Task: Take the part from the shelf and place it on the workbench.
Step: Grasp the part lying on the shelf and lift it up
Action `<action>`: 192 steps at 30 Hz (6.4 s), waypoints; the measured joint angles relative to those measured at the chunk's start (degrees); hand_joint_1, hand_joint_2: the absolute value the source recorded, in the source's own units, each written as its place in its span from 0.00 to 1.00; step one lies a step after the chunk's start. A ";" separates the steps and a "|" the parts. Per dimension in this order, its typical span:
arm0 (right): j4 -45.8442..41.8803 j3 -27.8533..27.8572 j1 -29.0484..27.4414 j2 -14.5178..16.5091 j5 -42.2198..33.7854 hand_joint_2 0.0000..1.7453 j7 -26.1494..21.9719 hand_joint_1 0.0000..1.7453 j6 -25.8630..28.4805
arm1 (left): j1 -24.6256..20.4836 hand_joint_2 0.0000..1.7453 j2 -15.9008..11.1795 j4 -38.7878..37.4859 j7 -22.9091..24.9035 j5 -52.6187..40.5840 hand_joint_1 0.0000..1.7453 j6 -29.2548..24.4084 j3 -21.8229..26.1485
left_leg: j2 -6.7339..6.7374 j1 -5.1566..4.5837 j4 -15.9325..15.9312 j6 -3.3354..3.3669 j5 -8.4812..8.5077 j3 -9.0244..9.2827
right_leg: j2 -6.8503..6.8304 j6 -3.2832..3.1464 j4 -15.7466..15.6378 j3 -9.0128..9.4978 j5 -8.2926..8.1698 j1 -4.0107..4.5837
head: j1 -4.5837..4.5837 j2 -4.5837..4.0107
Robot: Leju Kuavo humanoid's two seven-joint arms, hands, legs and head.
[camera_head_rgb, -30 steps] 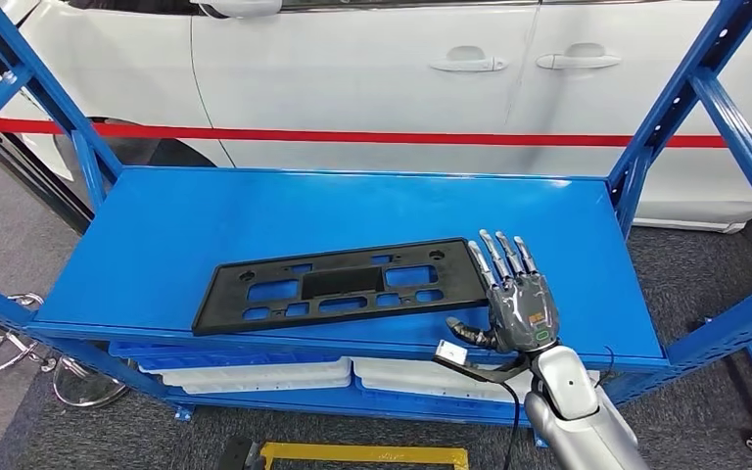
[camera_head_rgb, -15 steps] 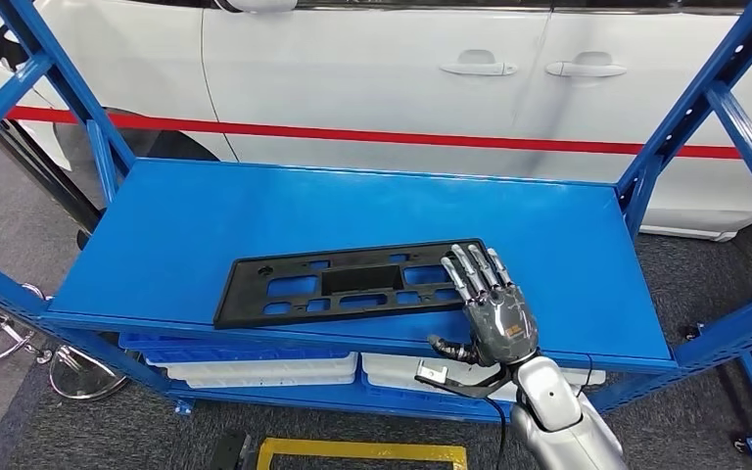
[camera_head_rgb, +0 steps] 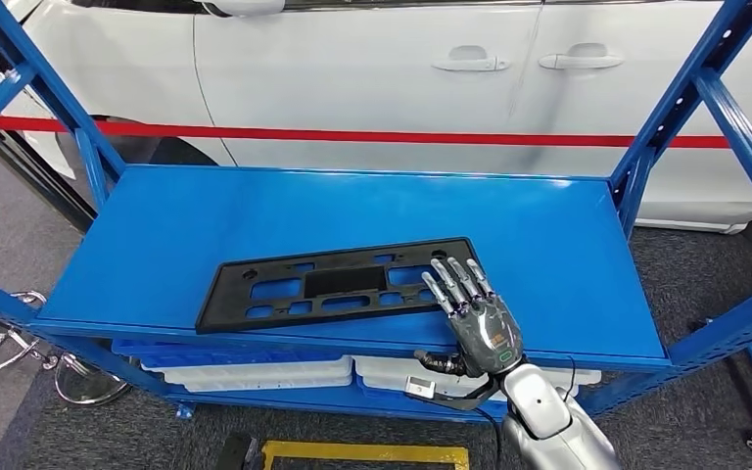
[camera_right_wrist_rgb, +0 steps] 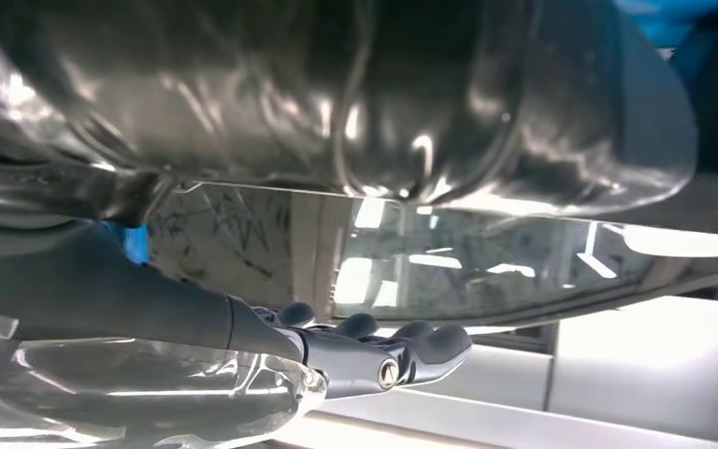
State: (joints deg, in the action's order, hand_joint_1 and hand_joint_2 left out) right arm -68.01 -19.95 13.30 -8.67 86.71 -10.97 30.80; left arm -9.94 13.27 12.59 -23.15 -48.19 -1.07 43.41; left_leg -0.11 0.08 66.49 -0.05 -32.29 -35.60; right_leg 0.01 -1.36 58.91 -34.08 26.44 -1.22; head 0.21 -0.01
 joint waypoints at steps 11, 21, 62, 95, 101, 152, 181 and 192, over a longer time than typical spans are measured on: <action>6.71 -4.64 4.50 0.45 2.07 0.00 3.51 0.00 0.00 | -0.41 0.00 -0.07 0.00 0.07 -0.04 0.00 -0.01 -0.04 | -0.07 -0.39 -9.90 2.08 6.05 4.05 | 0.09 1.37 -0.50 0.10 -0.45 0.15 | -0.02 0.00; 13.25 -7.57 8.55 0.25 2.61 0.00 6.17 0.00 -0.01 | -0.19 0.00 0.02 0.00 0.38 -0.26 0.00 0.14 -0.21 | 0.03 0.12 -10.17 2.55 6.53 4.28 | -0.01 2.91 7.15 -3.66 1.63 -0.31 | -0.09 0.01; 17.92 -25.96 22.18 -6.25 2.89 1.00 17.24 0.00 0.00 | -0.11 0.00 0.08 0.00 0.44 -0.17 0.00 0.19 -1.03 | -0.01 0.31 3.29 -0.25 -0.98 -1.91 | -0.08 0.11 0.11 -0.73 -0.58 -0.11 | 0.07 0.00; 17.54 -18.09 17.82 -3.35 2.88 1.00 12.65 1.00 0.00 | 0.43 0.00 0.11 0.00 0.44 -0.25 0.00 0.66 -1.52 | 0.00 0.51 7.46 -0.56 -0.55 -4.79 | -0.05 0.14 -0.32 0.03 -0.44 -0.07 | 0.04 0.01; 17.16 -17.11 17.37 -3.22 2.89 1.00 12.46 1.00 0.00 | 0.26 0.00 0.09 0.00 0.42 -0.24 0.00 0.63 -1.77 | -0.06 -0.06 -9.05 1.14 6.76 2.72 | 0.01 1.01 -0.44 0.00 -0.52 0.13 | 0.04 0.01; -26.25 4.06 -14.87 11.48 -46.18 1.00 -16.55 1.00 0.00 | 2.11 0.00 -0.20 0.00 -2.08 3.97 0.00 -1.46 -0.60 | -0.08 -0.18 -8.16 0.76 4.76 3.55 | 0.05 0.18 0.44 0.05 0.45 0.53 | 0.03 0.00; -27.78 -1.83 -21.58 15.37 -47.16 1.00 -21.49 1.00 0.00 | 3.36 1.00 -0.90 0.01 -8.04 4.30 0.00 -4.47 1.94 | 0.34 -0.23 -8.89 1.01 5.05 4.27 | 0.15 0.81 0.65 0.72 1.17 0.41 | 0.06 0.01; -27.77 -1.88 -21.69 15.50 -46.71 1.00 -21.44 1.00 0.00 | 3.60 1.00 -0.90 0.00 -7.41 5.83 0.00 -2.76 2.37 | 0.31 0.58 -3.06 -0.60 3.12 1.94 | 0.02 -0.01 0.15 0.97 0.92 0.03 | 0.06 0.01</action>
State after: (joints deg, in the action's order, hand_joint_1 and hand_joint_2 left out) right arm -95.78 -21.84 -8.39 6.83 40.00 -32.41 30.80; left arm -6.33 12.37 12.59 -30.55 -42.36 -3.84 45.78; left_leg 0.21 0.66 63.43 -0.65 -29.17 -33.67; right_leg 0.03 -1.37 59.06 -33.12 27.36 -1.19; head 0.27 0.00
